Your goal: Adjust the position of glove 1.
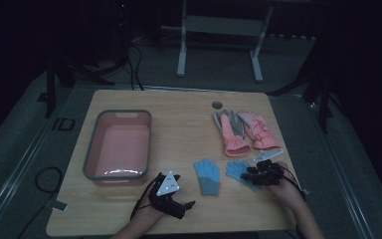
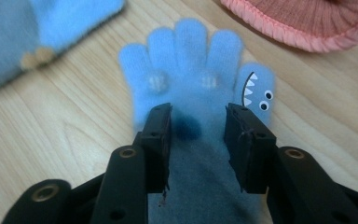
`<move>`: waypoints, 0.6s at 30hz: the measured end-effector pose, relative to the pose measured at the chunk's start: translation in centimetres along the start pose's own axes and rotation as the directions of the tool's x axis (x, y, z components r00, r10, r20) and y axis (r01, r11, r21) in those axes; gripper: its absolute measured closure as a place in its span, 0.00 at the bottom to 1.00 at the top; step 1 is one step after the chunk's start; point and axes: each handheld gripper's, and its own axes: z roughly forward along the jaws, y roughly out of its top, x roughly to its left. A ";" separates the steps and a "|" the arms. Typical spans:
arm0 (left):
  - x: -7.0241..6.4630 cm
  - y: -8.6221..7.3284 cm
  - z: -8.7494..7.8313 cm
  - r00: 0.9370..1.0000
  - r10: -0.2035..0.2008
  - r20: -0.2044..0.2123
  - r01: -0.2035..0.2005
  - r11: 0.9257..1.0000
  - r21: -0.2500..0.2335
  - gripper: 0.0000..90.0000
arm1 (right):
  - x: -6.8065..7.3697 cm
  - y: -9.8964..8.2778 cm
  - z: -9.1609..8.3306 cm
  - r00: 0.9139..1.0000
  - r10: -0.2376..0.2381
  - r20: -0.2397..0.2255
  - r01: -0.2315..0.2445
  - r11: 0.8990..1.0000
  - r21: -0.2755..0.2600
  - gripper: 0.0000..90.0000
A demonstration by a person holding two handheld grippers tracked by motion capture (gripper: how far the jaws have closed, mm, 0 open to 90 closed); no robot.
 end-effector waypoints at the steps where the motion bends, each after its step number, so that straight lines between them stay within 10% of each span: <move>1: 0.0 0.0 0.0 1.000 -0.001 0.000 0.001 1.000 -0.002 0.00 | 0.1 0.0 0.0 1.000 0.001 0.009 -0.001 1.000 0.007 0.79; 9: 0.1 0.0 0.0 1.000 -0.007 -0.001 0.007 1.000 -0.004 0.00 | 1.8 0.6 -0.5 0.991 0.085 0.106 -0.087 0.996 0.017 0.95; 18: 0.1 0.0 -0.1 1.000 -0.006 -0.004 0.006 1.000 -0.007 0.00 | 4.2 1.6 -4.9 0.896 0.342 0.282 -0.321 0.940 -0.119 0.96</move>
